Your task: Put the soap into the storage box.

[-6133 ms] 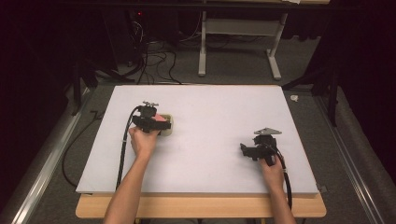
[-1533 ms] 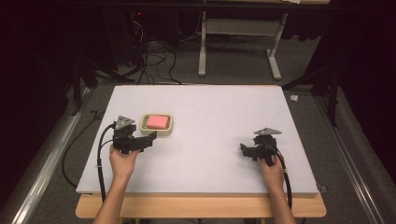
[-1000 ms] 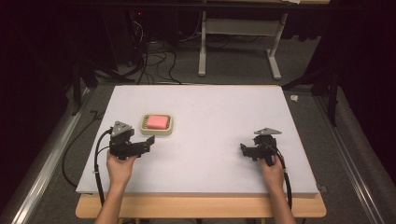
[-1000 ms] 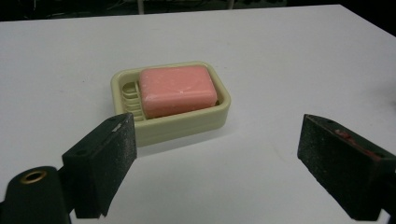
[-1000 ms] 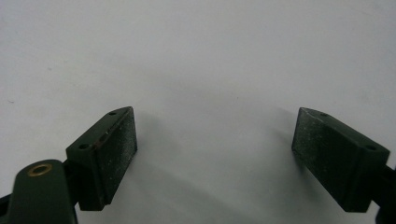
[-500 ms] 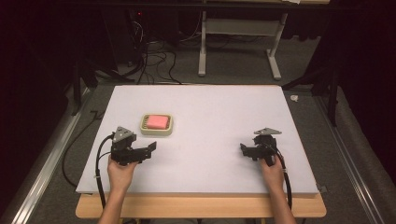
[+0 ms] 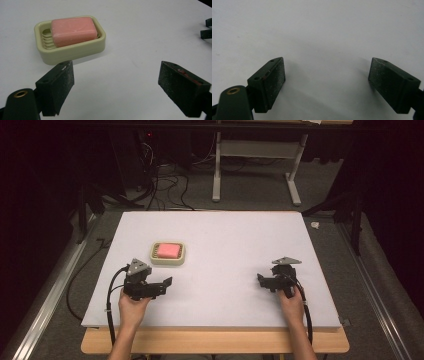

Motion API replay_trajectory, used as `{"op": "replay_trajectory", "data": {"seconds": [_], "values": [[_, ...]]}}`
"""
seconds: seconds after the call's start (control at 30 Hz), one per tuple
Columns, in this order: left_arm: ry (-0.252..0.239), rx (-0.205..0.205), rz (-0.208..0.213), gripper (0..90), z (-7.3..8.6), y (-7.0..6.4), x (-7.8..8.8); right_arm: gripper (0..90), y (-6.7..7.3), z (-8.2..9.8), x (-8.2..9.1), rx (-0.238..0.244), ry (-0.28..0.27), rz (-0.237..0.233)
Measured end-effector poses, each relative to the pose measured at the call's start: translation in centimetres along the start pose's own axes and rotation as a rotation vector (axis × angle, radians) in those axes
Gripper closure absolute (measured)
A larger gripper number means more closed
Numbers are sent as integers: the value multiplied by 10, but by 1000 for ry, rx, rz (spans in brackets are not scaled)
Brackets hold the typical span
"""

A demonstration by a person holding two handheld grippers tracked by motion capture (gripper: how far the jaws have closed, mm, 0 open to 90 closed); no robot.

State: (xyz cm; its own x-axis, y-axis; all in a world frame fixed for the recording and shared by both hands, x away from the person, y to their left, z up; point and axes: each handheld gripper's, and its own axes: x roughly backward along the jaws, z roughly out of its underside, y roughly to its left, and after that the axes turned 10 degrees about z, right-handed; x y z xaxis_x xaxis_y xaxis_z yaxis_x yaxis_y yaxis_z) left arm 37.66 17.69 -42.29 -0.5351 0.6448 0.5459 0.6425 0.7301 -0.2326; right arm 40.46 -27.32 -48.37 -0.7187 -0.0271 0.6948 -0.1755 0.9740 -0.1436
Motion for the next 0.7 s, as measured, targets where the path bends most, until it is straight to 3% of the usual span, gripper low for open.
{"op": "replay_trajectory", "data": {"seconds": [0.7], "values": [[46, -12, 14, 143, 6, -7, -18, 146, 0, 0, 0, 0, 0, 0]]}}
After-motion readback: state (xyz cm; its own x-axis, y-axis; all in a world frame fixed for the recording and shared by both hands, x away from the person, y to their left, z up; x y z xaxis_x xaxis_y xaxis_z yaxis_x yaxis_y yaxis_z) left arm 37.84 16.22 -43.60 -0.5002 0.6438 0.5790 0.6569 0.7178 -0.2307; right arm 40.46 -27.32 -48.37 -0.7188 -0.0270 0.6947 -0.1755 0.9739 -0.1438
